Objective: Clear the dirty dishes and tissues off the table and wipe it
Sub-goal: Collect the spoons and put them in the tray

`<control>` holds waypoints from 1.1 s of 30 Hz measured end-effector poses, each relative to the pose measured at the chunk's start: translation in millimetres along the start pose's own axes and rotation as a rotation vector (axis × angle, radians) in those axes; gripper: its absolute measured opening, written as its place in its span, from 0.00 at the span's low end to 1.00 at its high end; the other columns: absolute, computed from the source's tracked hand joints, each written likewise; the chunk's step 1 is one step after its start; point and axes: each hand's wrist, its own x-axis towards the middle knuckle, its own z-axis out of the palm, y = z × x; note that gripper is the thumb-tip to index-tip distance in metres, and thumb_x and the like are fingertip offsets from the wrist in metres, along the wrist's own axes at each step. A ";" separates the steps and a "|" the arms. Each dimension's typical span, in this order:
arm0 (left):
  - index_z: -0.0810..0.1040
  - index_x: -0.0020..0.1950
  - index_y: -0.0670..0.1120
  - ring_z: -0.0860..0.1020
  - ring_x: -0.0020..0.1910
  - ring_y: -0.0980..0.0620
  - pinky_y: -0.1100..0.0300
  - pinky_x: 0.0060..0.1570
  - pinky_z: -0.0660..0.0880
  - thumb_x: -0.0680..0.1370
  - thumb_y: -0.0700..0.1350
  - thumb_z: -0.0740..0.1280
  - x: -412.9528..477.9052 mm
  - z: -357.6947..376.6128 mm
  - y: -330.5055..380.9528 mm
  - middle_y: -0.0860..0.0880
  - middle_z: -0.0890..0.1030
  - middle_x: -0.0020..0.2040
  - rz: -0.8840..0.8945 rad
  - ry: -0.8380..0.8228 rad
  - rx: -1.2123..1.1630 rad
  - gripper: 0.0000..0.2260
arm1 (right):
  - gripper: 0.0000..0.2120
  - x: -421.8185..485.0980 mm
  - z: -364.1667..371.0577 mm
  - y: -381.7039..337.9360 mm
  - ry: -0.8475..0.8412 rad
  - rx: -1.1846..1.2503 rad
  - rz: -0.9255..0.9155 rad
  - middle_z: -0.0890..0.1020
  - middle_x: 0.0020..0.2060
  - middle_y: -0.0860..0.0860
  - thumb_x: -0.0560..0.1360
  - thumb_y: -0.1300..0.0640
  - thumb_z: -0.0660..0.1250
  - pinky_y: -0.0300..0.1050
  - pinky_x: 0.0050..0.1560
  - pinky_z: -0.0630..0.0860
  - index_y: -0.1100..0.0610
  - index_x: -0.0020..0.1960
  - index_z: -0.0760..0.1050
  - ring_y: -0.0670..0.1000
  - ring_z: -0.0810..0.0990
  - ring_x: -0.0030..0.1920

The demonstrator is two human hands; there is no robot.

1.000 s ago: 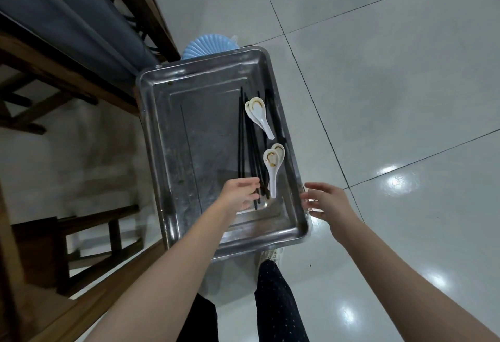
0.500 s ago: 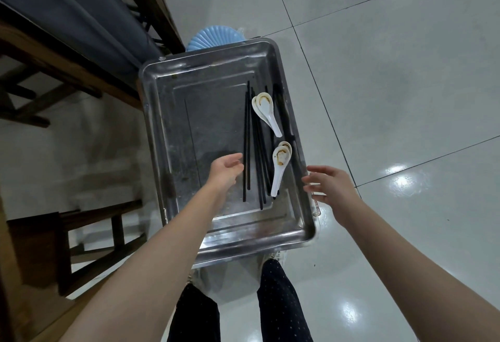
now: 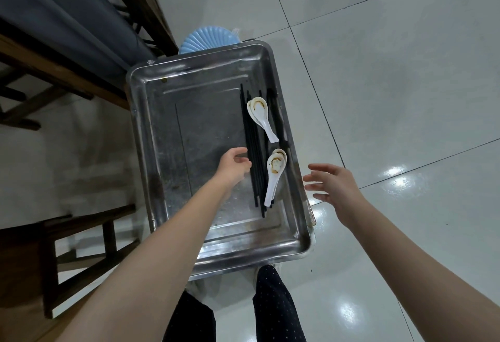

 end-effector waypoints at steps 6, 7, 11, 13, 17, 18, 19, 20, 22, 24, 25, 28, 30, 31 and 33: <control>0.72 0.67 0.42 0.75 0.38 0.59 0.70 0.33 0.72 0.78 0.31 0.63 2.5 9.3 5.4 0.52 0.76 0.42 0.005 -0.003 -0.025 0.18 | 0.09 2.4 -8.2 4.1 0.007 0.006 0.010 0.84 0.41 0.53 0.75 0.64 0.64 0.44 0.42 0.75 0.55 0.53 0.78 0.51 0.83 0.39; 0.72 0.67 0.42 0.75 0.38 0.59 0.71 0.32 0.73 0.78 0.31 0.63 2.5 10.8 5.8 0.52 0.76 0.43 0.009 -0.006 -0.024 0.18 | 0.09 3.1 -9.3 4.6 0.009 0.008 0.011 0.84 0.42 0.53 0.75 0.64 0.64 0.44 0.42 0.75 0.55 0.53 0.78 0.51 0.83 0.40; 0.72 0.69 0.43 0.76 0.41 0.60 0.70 0.39 0.74 0.78 0.31 0.64 1.4 16.5 8.2 0.49 0.77 0.49 0.013 -0.048 -0.024 0.20 | 0.09 4.7 -13.4 6.6 0.014 0.016 0.017 0.85 0.43 0.54 0.75 0.64 0.64 0.45 0.43 0.76 0.55 0.53 0.78 0.53 0.82 0.41; 0.71 0.70 0.44 0.76 0.41 0.60 0.69 0.41 0.74 0.79 0.32 0.64 0.2 19.3 10.0 0.48 0.77 0.53 0.018 -0.062 -0.017 0.20 | 0.09 4.8 -14.9 7.8 0.017 0.017 0.020 0.84 0.43 0.54 0.75 0.64 0.64 0.45 0.44 0.76 0.55 0.53 0.78 0.53 0.82 0.41; 0.71 0.70 0.43 0.76 0.42 0.60 0.68 0.43 0.73 0.79 0.33 0.63 -4.2 17.9 11.9 0.46 0.78 0.57 0.018 -0.074 -0.022 0.20 | 0.09 1.7 -14.6 7.9 0.022 0.015 0.014 0.84 0.43 0.54 0.76 0.63 0.64 0.46 0.45 0.76 0.55 0.53 0.77 0.53 0.82 0.42; 0.72 0.70 0.43 0.76 0.42 0.59 0.67 0.43 0.73 0.79 0.33 0.63 -6.3 16.2 12.3 0.47 0.78 0.56 0.014 -0.077 -0.028 0.19 | 0.09 -0.2 -14.3 7.4 0.020 0.013 0.011 0.84 0.43 0.54 0.76 0.63 0.64 0.46 0.45 0.76 0.56 0.54 0.77 0.53 0.82 0.42; 0.72 0.69 0.43 0.76 0.42 0.58 0.67 0.42 0.72 0.79 0.33 0.63 -9.1 14.0 12.3 0.48 0.78 0.53 0.009 -0.078 -0.034 0.19 | 0.09 -2.7 -13.7 6.7 0.018 0.012 0.009 0.84 0.44 0.55 0.76 0.63 0.64 0.46 0.45 0.76 0.56 0.54 0.77 0.53 0.82 0.42; 0.72 0.69 0.43 0.76 0.43 0.56 0.67 0.41 0.72 0.79 0.32 0.63 -12.7 11.2 12.5 0.49 0.78 0.51 0.003 -0.076 -0.039 0.19 | 0.09 -6.0 -12.7 5.6 0.016 0.013 0.004 0.84 0.44 0.55 0.76 0.63 0.64 0.46 0.44 0.76 0.56 0.54 0.77 0.53 0.82 0.42; 0.73 0.69 0.44 0.76 0.45 0.53 0.68 0.38 0.71 0.79 0.34 0.63 -21.9 4.3 13.5 0.48 0.77 0.52 -0.003 -0.064 -0.046 0.18 | 0.09 -14.0 -10.4 2.5 0.010 0.015 -0.006 0.84 0.42 0.54 0.76 0.64 0.63 0.45 0.43 0.75 0.56 0.54 0.77 0.52 0.82 0.40; 0.73 0.68 0.45 0.76 0.45 0.53 0.68 0.35 0.71 0.80 0.36 0.63 -33.8 -5.1 15.6 0.47 0.77 0.55 -0.003 -0.040 -0.051 0.16 | 0.09 -25.0 -7.5 -1.9 0.003 0.017 -0.015 0.84 0.40 0.52 0.76 0.64 0.63 0.44 0.42 0.74 0.57 0.55 0.77 0.51 0.82 0.39; 0.73 0.68 0.46 0.76 0.46 0.53 0.68 0.36 0.71 0.80 0.37 0.63 -40.6 -10.6 16.9 0.47 0.77 0.56 -0.002 -0.030 -0.055 0.16 | 0.09 -31.7 -6.2 -4.7 0.001 0.021 -0.022 0.84 0.39 0.52 0.76 0.64 0.63 0.44 0.41 0.73 0.57 0.55 0.76 0.51 0.81 0.39; 0.74 0.67 0.47 0.76 0.47 0.52 0.64 0.40 0.70 0.80 0.37 0.63 -65.2 -28.3 21.8 0.48 0.78 0.55 0.003 -0.025 -0.080 0.16 | 0.10 -56.0 -2.7 -15.3 -0.003 0.037 -0.039 0.83 0.40 0.54 0.76 0.65 0.63 0.43 0.38 0.73 0.59 0.55 0.76 0.52 0.81 0.39; 0.73 0.67 0.48 0.77 0.45 0.53 0.61 0.43 0.71 0.81 0.39 0.62 -83.7 -38.9 26.3 0.49 0.78 0.55 0.014 -0.027 -0.089 0.15 | 0.10 -74.7 -0.8 -23.4 -0.001 0.042 -0.055 0.83 0.42 0.56 0.76 0.66 0.63 0.42 0.37 0.73 0.59 0.55 0.76 0.52 0.80 0.39; 0.73 0.67 0.48 0.77 0.44 0.53 0.61 0.43 0.71 0.81 0.39 0.62 -93.3 -43.8 28.7 0.49 0.78 0.55 0.021 -0.026 -0.097 0.14 | 0.09 -84.5 0.2 -27.8 0.002 0.044 -0.063 0.82 0.42 0.56 0.76 0.66 0.63 0.42 0.37 0.74 0.59 0.55 0.76 0.52 0.80 0.39; 0.73 0.67 0.47 0.77 0.41 0.55 0.60 0.44 0.71 0.81 0.39 0.63 -114.1 -53.4 34.8 0.48 0.78 0.55 0.036 -0.029 -0.117 0.14 | 0.09 -104.8 2.7 -37.3 0.005 0.049 -0.082 0.82 0.43 0.57 0.76 0.65 0.64 0.43 0.38 0.74 0.59 0.55 0.76 0.53 0.80 0.40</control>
